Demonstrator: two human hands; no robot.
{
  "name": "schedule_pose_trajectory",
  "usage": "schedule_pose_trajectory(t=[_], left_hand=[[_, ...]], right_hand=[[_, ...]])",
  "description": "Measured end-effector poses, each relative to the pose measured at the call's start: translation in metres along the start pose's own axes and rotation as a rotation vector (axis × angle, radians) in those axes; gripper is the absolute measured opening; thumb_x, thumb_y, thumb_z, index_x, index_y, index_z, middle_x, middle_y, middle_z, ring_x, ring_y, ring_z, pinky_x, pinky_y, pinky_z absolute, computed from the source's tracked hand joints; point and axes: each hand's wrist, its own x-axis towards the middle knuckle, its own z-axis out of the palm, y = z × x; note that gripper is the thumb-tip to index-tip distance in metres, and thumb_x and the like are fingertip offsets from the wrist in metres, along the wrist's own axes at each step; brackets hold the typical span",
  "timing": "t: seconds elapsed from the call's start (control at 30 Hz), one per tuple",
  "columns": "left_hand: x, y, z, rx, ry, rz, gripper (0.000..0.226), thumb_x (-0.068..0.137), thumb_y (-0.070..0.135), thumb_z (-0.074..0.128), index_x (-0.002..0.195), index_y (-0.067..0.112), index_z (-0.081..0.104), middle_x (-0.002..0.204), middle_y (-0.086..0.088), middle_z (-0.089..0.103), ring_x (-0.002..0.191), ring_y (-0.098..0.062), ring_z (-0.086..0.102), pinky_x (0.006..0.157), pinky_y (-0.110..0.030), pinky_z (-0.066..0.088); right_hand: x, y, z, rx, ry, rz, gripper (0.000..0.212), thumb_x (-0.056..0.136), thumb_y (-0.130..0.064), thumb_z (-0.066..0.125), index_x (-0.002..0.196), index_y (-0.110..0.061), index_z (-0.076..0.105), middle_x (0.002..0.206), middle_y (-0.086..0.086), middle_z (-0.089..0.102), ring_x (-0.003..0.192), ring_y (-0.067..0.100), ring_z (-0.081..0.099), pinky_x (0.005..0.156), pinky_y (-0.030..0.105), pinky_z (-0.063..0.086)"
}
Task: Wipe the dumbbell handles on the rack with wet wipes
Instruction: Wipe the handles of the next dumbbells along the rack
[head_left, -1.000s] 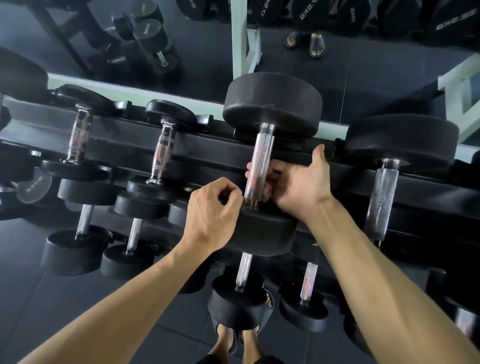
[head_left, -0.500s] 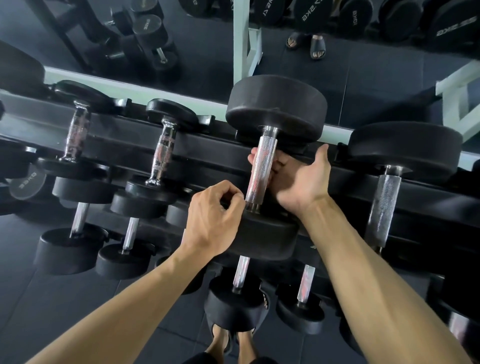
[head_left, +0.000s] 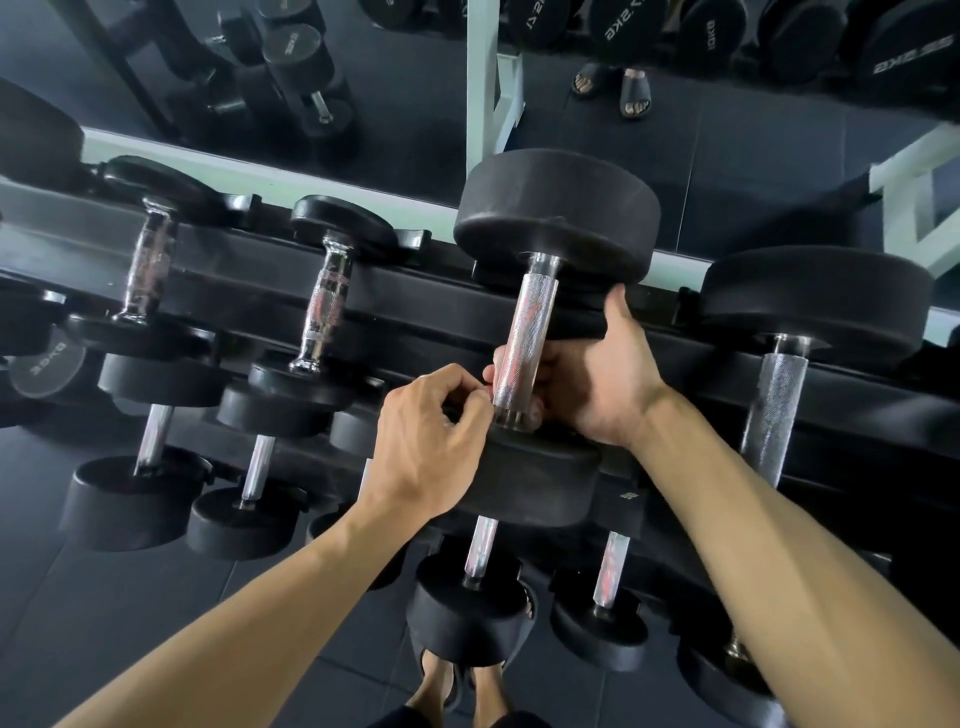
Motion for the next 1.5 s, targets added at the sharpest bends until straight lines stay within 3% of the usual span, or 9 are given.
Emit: schedule_pose_trajectory(t=[0.13,0.27,0.37,0.5,0.67,0.83,1.1,1.27,1.5], left_hand=[[0.000,0.000,0.000,0.003,0.009,0.012,0.021,0.089,0.010,0.056,0.072,0.015,0.066,0.047,0.008,0.051,0.043,-0.008,0.043,0.046,-0.013,0.028],[0.000,0.000,-0.001,0.005,-0.005,0.018,0.020,0.090,0.011,0.056,0.072,0.015,0.066,0.047,0.008,0.051,0.044,-0.009,0.044,0.047,-0.014,0.030],[0.000,-0.001,-0.001,-0.007,-0.026,0.019,0.021,0.090,0.013,0.056,0.072,0.017,0.065,0.047,0.008,0.050,0.043,-0.008,0.043,0.049,-0.015,0.028],[0.001,-0.002,-0.002,-0.045,-0.057,0.039,0.020,0.086,0.027,0.051,0.071,0.021,0.064,0.049,0.007,0.054,0.043,-0.009,0.045,0.052,-0.024,0.034],[0.007,0.001,-0.005,-0.024,-0.145,0.039,0.008,0.089,0.035,0.064,0.088,0.027,0.067,0.071,0.017,0.065,0.070,-0.004,0.062,0.070,-0.034,0.053],[0.028,0.008,-0.025,-0.257,-0.467,0.140,0.043,0.080,0.049,0.077,0.116,0.033,0.060,0.084,0.008,0.071,0.078,-0.006,0.069,0.076,-0.029,0.058],[0.045,0.020,-0.050,-0.688,-0.745,-0.179,0.013,0.093,0.021,0.068,0.094,0.009,0.073,0.081,-0.009,0.076,0.078,-0.023,0.074,0.072,-0.030,0.061],[0.063,0.013,-0.048,-0.624,-0.652,-0.175,0.006,0.091,0.004,0.069,0.093,0.008,0.072,0.078,-0.009,0.075,0.071,-0.022,0.075,0.062,-0.030,0.061],[0.121,-0.010,-0.026,-0.391,-0.468,-0.271,0.012,0.083,0.004,0.076,0.088,0.015,0.073,0.063,0.003,0.073,0.070,-0.015,0.075,0.070,-0.030,0.062]], right_hand=[[0.003,0.007,0.004,0.313,0.048,-0.103,0.110,0.088,-0.082,0.021,0.123,0.015,0.060,0.127,0.034,0.060,0.118,0.047,0.060,0.108,0.053,0.042],[-0.013,0.012,0.003,-0.071,0.117,-0.090,0.033,0.088,-0.011,0.040,0.110,0.006,0.055,0.097,0.033,0.054,0.072,0.034,0.058,0.061,0.034,0.050],[-0.025,0.014,0.008,-0.368,0.310,-0.139,0.021,0.092,0.012,0.043,0.093,0.000,0.061,0.062,0.010,0.058,0.044,0.013,0.051,0.042,0.021,0.041],[-0.037,0.023,0.017,-0.509,0.528,-0.264,0.020,0.091,0.006,0.058,0.090,-0.011,0.069,0.083,0.013,0.070,0.063,0.020,0.062,0.059,0.029,0.050],[-0.062,0.019,0.039,-0.156,0.588,-0.486,0.020,0.096,0.005,0.054,0.102,-0.009,0.066,0.107,0.017,0.074,0.103,0.030,0.072,0.091,0.041,0.056],[-0.073,0.029,0.083,-0.041,0.638,-0.615,0.021,0.102,0.001,0.046,0.113,-0.004,0.063,0.113,0.010,0.074,0.108,0.022,0.070,0.083,0.034,0.060],[-0.060,0.050,0.117,-0.124,0.900,-0.657,0.015,0.093,-0.006,0.064,0.106,-0.010,0.067,0.106,0.013,0.075,0.099,0.029,0.072,0.091,0.047,0.057],[-0.067,0.054,0.119,0.069,0.889,-0.729,0.016,0.101,-0.008,0.052,0.111,-0.009,0.064,0.104,0.012,0.075,0.103,0.022,0.071,0.094,0.036,0.055],[-0.066,0.089,0.093,-0.247,1.312,-0.675,0.016,0.096,-0.018,0.060,0.098,-0.028,0.071,0.096,-0.010,0.076,0.096,-0.004,0.066,0.093,0.016,0.047]])
